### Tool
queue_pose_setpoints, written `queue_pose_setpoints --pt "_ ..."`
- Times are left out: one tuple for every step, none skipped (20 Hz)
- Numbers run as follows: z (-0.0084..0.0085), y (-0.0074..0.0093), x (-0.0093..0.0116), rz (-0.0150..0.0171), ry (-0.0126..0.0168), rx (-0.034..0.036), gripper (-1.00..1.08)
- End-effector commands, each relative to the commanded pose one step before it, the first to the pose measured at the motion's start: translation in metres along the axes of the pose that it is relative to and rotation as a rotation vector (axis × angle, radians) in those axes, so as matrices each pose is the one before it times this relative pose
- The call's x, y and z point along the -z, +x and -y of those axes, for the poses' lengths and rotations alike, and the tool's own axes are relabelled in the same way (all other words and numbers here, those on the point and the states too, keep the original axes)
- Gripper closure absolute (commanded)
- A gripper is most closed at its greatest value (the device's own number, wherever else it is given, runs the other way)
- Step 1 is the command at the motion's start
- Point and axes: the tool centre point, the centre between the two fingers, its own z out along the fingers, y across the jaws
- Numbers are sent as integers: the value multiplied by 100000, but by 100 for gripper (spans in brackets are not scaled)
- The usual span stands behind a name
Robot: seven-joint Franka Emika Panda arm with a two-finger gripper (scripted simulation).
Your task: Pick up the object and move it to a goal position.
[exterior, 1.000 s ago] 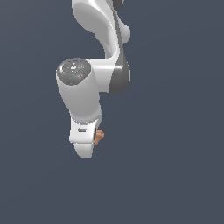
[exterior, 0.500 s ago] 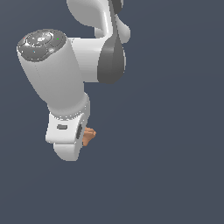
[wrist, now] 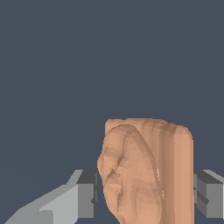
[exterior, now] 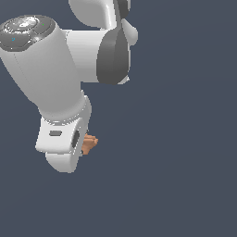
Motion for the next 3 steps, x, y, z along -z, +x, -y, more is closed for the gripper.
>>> queue_pose_setpoints --pt "-109 -59 153 11 27 16 108" --pt "-16 -8 15 0 0 0 108" --pt "-5 -2 4 0 0 0 108"
